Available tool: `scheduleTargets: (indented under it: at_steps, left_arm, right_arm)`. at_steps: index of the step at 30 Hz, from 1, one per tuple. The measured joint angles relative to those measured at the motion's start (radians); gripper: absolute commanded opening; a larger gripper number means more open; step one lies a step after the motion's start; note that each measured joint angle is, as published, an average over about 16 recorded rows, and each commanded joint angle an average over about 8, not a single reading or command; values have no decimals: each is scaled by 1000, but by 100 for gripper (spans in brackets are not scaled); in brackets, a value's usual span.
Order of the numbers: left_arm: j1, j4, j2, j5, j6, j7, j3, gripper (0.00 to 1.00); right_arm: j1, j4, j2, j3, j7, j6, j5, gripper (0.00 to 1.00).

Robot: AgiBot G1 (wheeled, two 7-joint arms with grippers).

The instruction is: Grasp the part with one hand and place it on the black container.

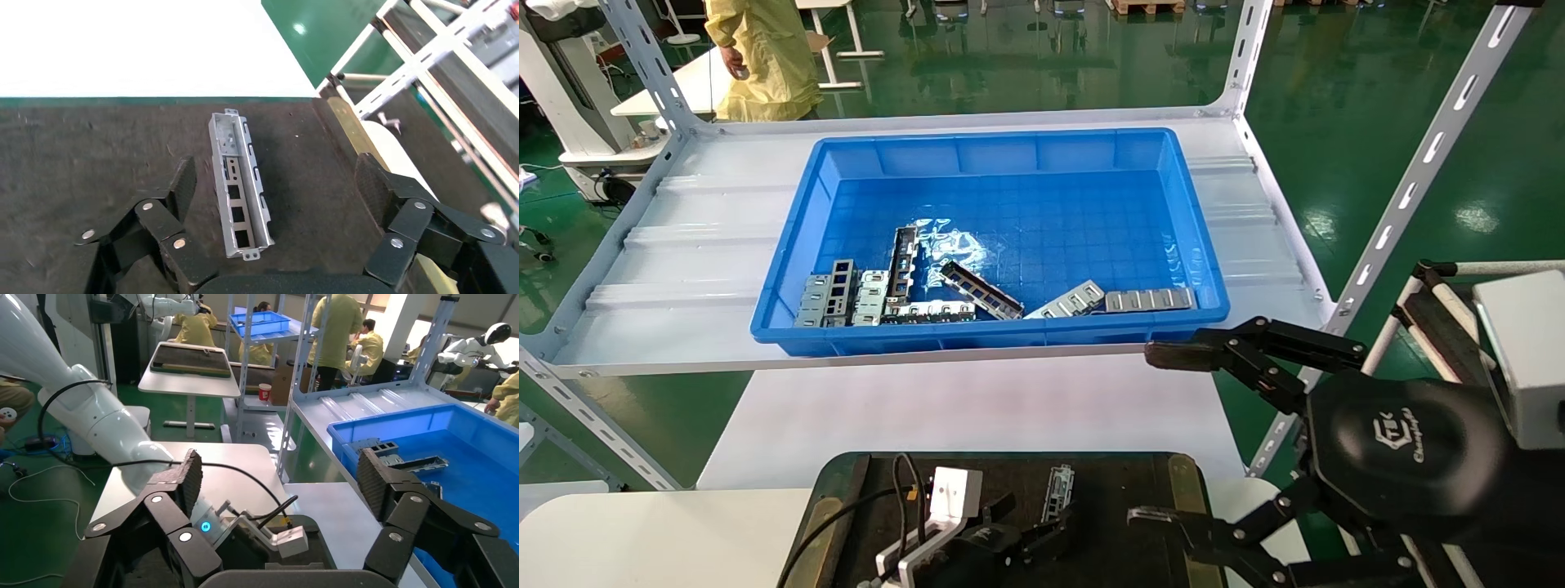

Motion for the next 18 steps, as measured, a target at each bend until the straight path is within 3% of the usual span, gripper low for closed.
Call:
scheduleTargets:
  at_steps: [18]
  left_arm:
    - [-37,-2,-235,2,553,164,-103,100]
  right_arm:
    - [0,0,0,0,0,0,0,100]
